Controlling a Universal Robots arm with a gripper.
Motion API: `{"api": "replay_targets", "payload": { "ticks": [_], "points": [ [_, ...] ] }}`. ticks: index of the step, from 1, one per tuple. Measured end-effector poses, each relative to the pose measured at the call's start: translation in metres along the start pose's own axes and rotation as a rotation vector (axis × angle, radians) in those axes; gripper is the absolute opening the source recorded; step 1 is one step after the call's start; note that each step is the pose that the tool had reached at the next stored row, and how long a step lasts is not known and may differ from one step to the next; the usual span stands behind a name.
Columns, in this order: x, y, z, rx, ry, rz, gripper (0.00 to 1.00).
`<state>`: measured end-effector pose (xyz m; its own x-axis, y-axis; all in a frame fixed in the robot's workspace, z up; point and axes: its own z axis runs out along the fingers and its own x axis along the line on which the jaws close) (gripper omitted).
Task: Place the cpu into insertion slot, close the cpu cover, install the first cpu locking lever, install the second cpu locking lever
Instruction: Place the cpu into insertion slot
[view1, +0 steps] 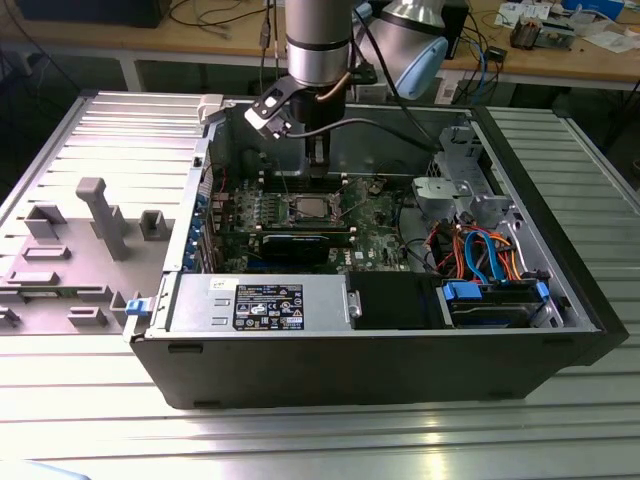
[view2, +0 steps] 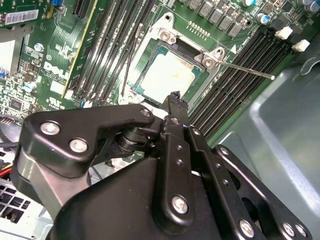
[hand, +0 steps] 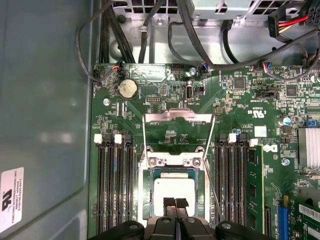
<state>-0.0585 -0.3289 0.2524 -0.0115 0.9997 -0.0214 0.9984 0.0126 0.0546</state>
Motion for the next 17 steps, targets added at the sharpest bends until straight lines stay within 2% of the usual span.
{"api": "replay_targets", "payload": {
  "ticks": [3, 8, 12, 17],
  "points": [
    [-0.0002, 0.0006, -0.0073, 0.0001, 0.0, 0.0, 0.11],
    [-0.0006, 0.0017, -0.0267, 0.0, 0.0005, 0.0, 0.11],
    [-0.0008, 0.0028, -0.0348, 0.0007, 0.0023, 0.0, 0.11],
    [-0.001, 0.0059, -0.0423, 0.0059, 0.0032, 0.0, 0.11]
  ]
}}
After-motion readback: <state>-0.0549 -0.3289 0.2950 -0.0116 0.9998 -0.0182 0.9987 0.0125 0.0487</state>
